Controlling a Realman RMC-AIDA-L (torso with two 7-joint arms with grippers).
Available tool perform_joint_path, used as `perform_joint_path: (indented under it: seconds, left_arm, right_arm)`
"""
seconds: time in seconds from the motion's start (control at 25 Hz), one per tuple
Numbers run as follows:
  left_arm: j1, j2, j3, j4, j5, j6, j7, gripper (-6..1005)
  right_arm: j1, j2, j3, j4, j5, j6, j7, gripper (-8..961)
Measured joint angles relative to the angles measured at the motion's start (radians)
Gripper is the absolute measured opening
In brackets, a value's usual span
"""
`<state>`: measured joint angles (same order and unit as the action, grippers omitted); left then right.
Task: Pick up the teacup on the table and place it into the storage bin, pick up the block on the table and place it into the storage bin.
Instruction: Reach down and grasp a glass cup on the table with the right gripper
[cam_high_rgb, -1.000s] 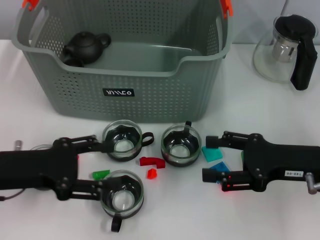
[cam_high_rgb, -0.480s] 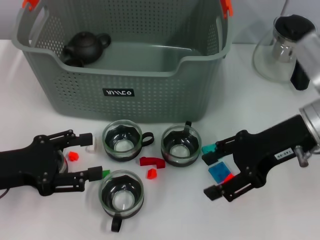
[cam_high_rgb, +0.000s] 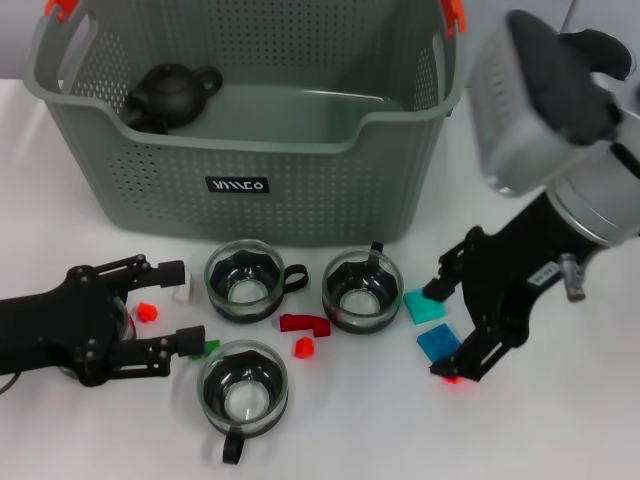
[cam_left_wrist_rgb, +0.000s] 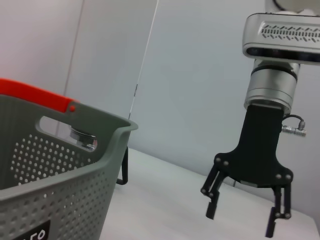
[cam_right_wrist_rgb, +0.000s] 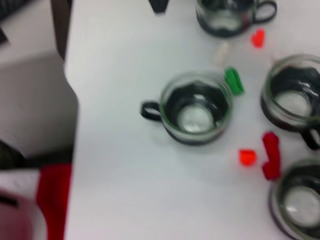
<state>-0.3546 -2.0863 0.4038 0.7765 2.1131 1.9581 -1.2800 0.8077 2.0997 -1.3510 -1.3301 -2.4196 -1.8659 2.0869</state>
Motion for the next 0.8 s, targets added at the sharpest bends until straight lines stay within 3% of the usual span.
perform_joint_path:
  seconds: [0.44, 0.8]
  left_arm:
    - [0.024, -0.002, -0.039, -0.003, 0.01, -0.002, 0.014, 874]
    - [0.052, -0.021, -0.017, -0.006, 0.012, 0.025, 0.093, 870]
  right_arm:
    - [0.063, 0.005, -0.207, 0.092, -0.069, 0.179, 0.047, 878]
    - [0.072, 0.006, -0.282, 0.182, -0.032, 0.291, 0.045, 878]
